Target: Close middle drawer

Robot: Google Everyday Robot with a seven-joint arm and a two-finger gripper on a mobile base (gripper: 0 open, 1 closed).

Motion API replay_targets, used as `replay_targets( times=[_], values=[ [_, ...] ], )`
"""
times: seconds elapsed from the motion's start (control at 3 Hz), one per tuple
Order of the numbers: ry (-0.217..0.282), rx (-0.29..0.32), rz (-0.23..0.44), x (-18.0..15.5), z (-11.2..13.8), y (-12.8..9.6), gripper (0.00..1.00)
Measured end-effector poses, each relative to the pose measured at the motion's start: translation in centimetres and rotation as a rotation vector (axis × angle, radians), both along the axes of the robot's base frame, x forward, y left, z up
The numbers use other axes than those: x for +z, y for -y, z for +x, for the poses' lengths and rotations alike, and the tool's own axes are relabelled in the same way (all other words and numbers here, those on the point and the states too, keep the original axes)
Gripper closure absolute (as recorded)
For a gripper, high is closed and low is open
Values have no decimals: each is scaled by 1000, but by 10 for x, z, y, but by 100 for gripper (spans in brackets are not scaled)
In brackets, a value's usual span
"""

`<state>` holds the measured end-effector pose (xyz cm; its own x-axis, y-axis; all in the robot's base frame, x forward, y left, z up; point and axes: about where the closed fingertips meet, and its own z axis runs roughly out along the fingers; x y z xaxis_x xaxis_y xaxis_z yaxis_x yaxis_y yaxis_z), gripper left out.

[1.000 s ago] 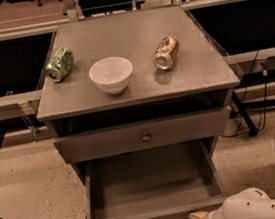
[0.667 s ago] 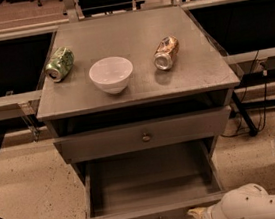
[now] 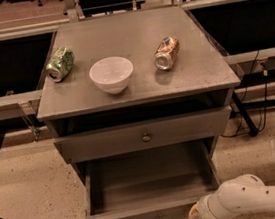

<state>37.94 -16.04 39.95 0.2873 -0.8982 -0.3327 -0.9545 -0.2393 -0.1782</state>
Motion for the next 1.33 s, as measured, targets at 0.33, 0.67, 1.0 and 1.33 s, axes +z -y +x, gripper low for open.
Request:
replay_targets(
  times=[0.33, 0.67, 1.0, 1.33],
  values=[
    [95, -18, 1, 2, 33, 2, 88],
    [98, -18, 1, 2, 31, 1, 100],
    [134, -42, -2, 4, 44, 2, 83],
    [134, -42, -2, 4, 43, 2, 58]
  ],
)
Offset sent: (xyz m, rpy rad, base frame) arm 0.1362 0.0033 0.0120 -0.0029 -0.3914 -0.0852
